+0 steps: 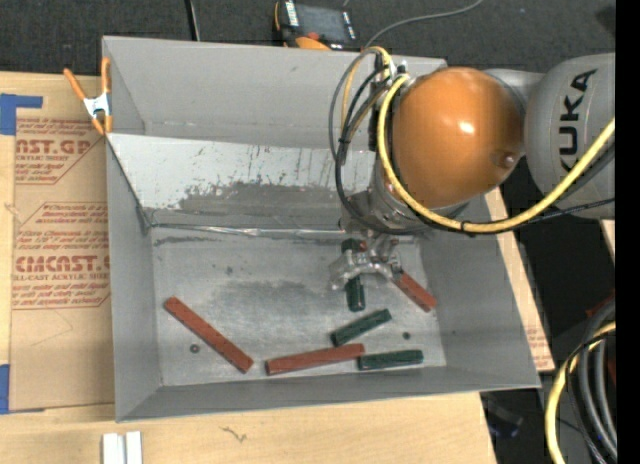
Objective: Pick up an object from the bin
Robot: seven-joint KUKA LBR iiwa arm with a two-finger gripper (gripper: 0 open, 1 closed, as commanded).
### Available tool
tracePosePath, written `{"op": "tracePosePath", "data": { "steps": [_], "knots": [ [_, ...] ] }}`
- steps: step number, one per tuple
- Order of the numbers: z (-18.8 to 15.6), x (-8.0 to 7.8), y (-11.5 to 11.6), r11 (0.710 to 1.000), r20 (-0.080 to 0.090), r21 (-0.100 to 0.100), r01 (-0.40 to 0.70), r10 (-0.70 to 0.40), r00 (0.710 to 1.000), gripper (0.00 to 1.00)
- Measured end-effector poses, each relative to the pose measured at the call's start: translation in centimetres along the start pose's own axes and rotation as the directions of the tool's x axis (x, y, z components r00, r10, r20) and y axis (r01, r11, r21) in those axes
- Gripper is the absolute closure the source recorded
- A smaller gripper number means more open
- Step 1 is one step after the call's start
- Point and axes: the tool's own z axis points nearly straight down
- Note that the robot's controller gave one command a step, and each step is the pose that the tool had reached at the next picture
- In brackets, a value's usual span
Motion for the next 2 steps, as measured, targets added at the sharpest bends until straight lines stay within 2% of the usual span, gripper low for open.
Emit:
{"op": "tracePosePath", "data": {
  "steps": [1,2],
  "knots": [
    [7.2,4.4,-1.8,0.893,0.005,-0.011,0.450,-0.450,0.893,1.00],
    [12.8,10.1,1.5,0.909,0.007,0.004,0.416,-0.416,0.909,1.00]
  ]
}}
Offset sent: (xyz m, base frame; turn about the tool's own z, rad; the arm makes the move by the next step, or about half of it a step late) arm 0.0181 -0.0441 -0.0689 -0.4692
